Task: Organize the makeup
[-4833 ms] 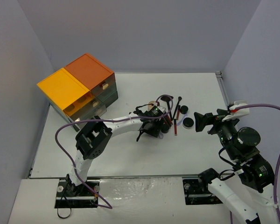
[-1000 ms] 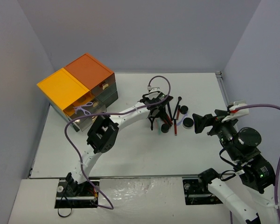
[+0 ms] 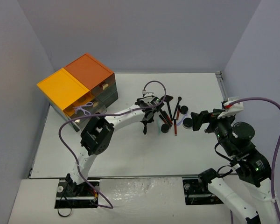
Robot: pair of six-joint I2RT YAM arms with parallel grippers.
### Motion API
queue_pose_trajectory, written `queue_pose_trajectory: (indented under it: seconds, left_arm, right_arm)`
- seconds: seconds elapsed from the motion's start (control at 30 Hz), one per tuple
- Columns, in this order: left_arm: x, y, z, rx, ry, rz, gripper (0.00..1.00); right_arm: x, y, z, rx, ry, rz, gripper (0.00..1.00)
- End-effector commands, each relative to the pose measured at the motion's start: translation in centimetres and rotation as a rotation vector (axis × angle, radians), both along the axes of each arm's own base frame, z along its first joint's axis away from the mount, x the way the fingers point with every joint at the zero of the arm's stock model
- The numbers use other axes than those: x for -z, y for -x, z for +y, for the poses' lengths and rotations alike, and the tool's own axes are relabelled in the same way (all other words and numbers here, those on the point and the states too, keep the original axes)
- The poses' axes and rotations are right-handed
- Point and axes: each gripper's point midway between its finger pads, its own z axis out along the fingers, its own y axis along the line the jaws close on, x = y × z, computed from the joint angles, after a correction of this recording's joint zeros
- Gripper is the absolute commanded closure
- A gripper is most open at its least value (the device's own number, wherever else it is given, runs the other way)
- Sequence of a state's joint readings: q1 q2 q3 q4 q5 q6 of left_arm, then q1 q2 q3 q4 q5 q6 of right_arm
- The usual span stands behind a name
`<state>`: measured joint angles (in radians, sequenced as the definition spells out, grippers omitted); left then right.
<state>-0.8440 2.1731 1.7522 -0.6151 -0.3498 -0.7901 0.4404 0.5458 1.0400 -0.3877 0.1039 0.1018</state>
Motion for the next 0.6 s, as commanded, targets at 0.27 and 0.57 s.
queue_pose_trajectory:
  seconds: [0.27,0.57]
  left_arm:
    - [-24.2,2.0,6.7,0.166,-0.027,-0.280,1.00]
    - [-29.3,4.4,18.8,0.080,-0.150,-0.291,1.00]
  right_arm:
    - [-0.2,-4.4,1.8,0.024,-0.001,0.026,0.00]
    - [-0.5,-4.0,1.9,0.006,-0.011,0.004,0.00]
